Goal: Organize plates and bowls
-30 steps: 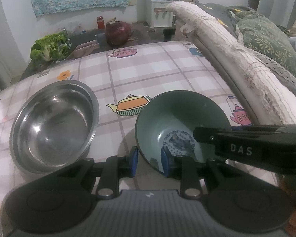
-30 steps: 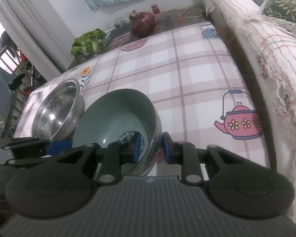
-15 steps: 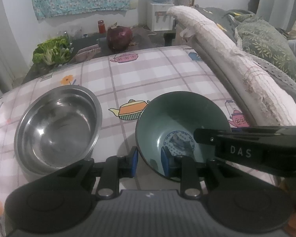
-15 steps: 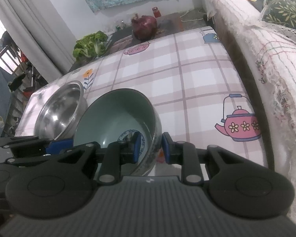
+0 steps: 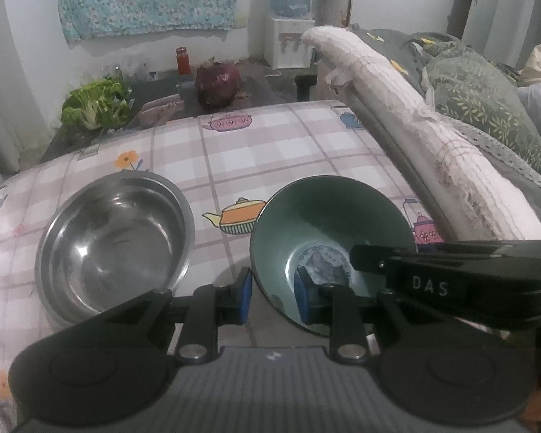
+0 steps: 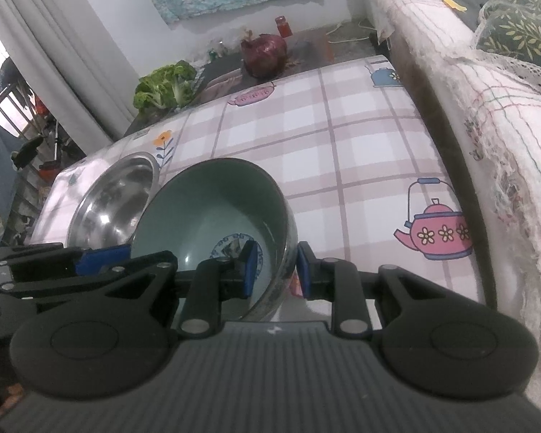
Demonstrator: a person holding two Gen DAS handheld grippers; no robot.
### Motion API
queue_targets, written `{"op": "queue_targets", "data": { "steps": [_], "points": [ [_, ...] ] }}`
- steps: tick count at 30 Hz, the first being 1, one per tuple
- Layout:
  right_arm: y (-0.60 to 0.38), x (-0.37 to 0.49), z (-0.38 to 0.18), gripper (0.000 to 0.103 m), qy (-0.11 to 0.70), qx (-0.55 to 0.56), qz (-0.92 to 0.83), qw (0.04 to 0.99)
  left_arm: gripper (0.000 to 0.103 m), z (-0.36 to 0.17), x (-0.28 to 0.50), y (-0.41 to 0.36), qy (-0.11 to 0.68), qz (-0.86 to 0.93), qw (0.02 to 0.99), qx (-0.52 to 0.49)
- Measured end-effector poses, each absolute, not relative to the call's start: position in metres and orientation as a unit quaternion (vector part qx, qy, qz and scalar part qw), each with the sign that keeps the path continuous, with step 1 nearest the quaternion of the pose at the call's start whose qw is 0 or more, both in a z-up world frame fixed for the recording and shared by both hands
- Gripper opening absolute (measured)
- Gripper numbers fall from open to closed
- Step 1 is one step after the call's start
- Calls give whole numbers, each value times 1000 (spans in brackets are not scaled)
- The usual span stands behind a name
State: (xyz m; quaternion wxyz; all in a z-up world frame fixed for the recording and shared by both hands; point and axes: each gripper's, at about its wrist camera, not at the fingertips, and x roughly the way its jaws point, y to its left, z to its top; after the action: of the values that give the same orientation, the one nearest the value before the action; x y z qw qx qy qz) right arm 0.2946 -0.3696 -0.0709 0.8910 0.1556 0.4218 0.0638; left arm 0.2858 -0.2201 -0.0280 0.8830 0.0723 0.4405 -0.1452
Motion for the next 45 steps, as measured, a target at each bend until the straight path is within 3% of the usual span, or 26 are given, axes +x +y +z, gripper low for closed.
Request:
{"op": "queue_targets", "data": {
  "steps": [18,31,45],
  "points": [
    [-351,288,-34,23,396,150,78,903,26,7,273,-197,408,-137,901,56],
    [-287,324,1,23,379,132,143,905,26,43,287,-131,377,-72,923,34],
    [-215,388,-47,23,435,114,169,877,26,-5,339,-77,432,-26,901,22]
  ]
}}
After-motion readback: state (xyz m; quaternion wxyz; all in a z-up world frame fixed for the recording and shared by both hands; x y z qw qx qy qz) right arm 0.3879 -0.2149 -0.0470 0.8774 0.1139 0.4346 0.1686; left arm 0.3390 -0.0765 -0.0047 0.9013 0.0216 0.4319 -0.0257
